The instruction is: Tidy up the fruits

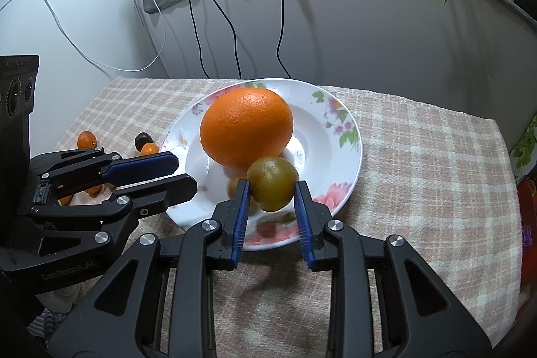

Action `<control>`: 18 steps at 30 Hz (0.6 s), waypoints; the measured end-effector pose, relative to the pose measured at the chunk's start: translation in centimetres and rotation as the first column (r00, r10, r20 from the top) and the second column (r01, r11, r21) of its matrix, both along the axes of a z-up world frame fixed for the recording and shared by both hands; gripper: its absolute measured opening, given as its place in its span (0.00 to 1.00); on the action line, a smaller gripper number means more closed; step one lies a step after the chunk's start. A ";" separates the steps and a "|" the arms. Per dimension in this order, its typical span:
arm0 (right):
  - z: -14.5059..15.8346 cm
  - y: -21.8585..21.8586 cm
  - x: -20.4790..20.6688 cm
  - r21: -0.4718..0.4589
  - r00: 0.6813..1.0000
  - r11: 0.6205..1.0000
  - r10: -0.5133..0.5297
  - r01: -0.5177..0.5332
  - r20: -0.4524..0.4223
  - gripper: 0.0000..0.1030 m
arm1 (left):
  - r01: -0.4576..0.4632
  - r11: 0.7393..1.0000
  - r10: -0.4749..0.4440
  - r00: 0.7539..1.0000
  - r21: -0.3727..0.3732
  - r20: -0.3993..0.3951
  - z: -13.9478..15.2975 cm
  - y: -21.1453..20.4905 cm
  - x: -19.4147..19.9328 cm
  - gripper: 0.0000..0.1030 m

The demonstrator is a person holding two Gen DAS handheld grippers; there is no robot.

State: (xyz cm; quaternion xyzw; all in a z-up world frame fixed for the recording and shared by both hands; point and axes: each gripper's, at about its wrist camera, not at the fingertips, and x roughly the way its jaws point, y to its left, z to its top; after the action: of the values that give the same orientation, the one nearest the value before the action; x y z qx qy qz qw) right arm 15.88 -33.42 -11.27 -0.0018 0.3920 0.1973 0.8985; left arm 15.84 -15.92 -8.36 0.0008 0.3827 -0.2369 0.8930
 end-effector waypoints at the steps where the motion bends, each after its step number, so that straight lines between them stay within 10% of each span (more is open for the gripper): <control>1: 0.0 0.0 0.0 0.000 1.000 1.000 -0.002 0.002 0.001 0.29 | 0.000 1.000 0.000 1.000 -0.001 0.001 0.0 0.1 -0.1 0.26; 18: 2.1 1.3 -1.4 -0.004 0.999 1.000 0.014 -0.014 0.050 0.42 | -0.057 0.998 0.057 0.998 -0.013 0.017 0.9 3.5 -2.0 0.26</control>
State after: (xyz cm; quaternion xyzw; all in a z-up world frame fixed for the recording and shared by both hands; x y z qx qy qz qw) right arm 14.47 -32.16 -9.13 -0.0110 0.3699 0.2027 0.9066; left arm 13.80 -12.41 -7.47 -0.0135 0.3732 -0.2137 0.9027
